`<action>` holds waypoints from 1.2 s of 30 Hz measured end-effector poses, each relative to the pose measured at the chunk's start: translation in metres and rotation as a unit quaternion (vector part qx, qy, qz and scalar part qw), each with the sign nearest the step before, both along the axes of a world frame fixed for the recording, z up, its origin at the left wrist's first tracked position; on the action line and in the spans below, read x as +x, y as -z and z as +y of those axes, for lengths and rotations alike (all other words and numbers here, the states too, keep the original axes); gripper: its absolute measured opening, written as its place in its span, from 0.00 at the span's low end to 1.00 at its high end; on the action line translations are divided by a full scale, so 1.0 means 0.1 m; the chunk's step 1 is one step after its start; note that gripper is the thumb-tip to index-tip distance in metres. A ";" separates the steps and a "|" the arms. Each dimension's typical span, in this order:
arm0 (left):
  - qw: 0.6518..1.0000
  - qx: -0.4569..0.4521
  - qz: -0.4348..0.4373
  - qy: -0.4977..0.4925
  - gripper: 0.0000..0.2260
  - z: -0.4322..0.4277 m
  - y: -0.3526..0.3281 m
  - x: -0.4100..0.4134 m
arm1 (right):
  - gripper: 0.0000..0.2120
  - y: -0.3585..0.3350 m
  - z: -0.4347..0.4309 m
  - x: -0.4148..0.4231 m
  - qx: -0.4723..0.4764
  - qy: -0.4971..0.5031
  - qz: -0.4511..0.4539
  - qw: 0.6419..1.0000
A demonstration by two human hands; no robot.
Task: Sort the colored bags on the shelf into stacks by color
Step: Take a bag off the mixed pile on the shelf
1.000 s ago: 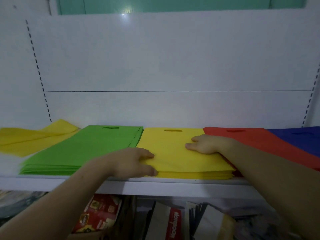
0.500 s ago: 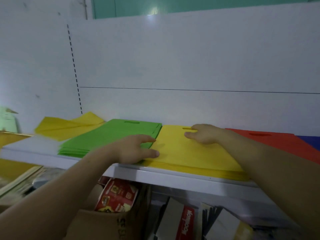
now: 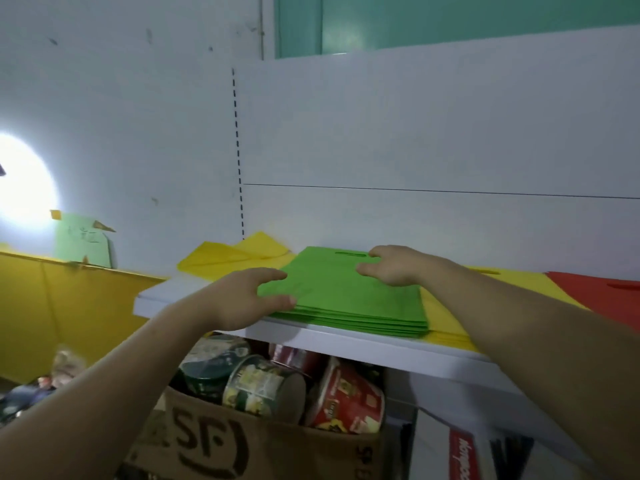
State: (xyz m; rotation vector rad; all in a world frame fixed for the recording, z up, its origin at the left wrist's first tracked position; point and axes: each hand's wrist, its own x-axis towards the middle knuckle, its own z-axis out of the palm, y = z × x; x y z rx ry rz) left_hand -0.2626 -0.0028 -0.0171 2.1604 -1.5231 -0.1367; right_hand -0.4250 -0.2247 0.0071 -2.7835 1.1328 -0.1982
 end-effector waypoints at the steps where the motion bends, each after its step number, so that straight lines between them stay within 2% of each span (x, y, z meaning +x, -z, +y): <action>1: 1.000 0.001 -0.006 -0.002 0.29 0.09 -0.01 0.13 | 0.35 -0.01 0.08 0.15 0.002 0.000 -0.005 1.000; 8: 0.999 0.019 -0.025 -0.005 0.29 0.59 0.00 0.96 | 0.36 0.04 0.52 1.03 0.008 -0.005 -0.001 1.000; 14: 1.000 0.003 -0.021 -0.014 0.29 0.70 0.05 1.47 | 0.34 0.05 0.61 1.59 0.010 -0.018 0.002 1.000; 22: 0.998 -0.036 -0.007 -0.043 0.31 0.34 0.04 2.04 | 0.34 0.03 0.30 2.21 0.003 -0.031 0.010 0.999; 27: 0.999 -0.018 -0.005 -0.044 0.32 -0.07 0.10 2.35 | 0.34 0.06 0.05 2.49 -0.001 -0.029 0.033 0.999; 34: 0.996 0.040 -0.067 -0.032 0.24 -0.44 0.18 2.61 | 0.35 0.20 -0.05 2.70 0.004 -0.022 0.081 0.996; 36: 0.995 0.030 -0.091 -0.035 0.19 -0.50 0.23 2.76 | 0.34 0.24 -0.04 2.74 0.006 -0.019 0.074 0.997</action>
